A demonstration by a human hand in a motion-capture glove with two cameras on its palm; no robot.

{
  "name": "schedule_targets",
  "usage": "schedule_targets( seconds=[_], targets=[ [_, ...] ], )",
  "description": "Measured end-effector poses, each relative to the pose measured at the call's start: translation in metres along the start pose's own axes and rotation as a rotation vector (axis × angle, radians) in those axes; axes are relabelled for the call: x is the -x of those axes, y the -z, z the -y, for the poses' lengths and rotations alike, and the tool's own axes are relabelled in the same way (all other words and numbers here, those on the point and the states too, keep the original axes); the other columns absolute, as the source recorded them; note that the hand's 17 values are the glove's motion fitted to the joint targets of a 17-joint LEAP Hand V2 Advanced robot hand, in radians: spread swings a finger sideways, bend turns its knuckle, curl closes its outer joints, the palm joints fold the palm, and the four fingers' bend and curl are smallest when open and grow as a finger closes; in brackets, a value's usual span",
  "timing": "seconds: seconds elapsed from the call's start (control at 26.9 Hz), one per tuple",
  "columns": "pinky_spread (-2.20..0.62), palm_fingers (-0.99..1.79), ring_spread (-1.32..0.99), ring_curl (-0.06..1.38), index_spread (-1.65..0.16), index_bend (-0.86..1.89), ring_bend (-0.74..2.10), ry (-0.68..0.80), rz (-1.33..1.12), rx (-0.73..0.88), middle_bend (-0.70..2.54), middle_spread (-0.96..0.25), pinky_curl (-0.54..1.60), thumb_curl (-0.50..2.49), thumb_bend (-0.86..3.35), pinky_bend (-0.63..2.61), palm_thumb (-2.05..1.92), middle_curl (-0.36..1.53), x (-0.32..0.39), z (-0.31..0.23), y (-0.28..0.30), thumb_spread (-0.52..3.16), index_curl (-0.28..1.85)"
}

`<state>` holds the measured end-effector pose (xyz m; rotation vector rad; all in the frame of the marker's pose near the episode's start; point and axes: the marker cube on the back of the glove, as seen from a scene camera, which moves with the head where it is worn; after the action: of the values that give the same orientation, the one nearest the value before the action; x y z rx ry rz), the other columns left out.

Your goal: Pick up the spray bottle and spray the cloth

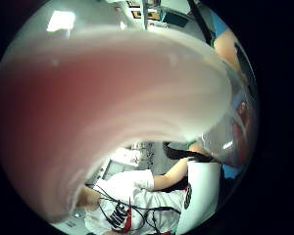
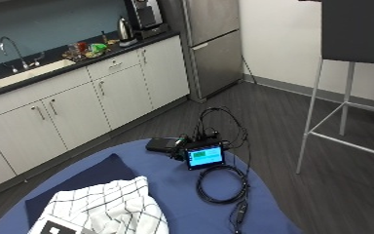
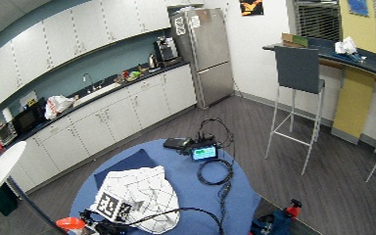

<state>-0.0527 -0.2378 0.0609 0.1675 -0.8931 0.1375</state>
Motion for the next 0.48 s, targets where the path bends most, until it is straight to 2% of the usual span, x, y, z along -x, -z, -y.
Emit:
schedule_targets(
  seconds=[0.22, 0.37, 0.48],
  targets=[
    [0.01, 0.88, -0.11, 0.39, -0.29, 0.09, 0.33, 0.013, -0.042, 0.010, 0.30, -0.12, 0.36, 0.53, -0.02, 0.36, 0.91, 0.42, -0.009, -0.012, 0.018, 0.91, 0.33],
    [0.02, 0.84, -0.10, 0.38, -0.30, 0.05, 0.33, 0.065, -0.063, -0.001, 0.29, -0.11, 0.36, 0.52, -0.02, 0.40, 0.91, 0.42, -0.016, -0.035, 0.046, 0.93, 0.29],
    [0.02, 0.84, -0.10, 0.38, -0.31, 0.05, 0.34, 0.181, -0.293, -0.001, 0.29, -0.11, 0.36, 0.51, -0.03, 0.41, 0.89, 0.41, -0.023, -0.071, 0.082, 0.95, 0.27]
  ],
)
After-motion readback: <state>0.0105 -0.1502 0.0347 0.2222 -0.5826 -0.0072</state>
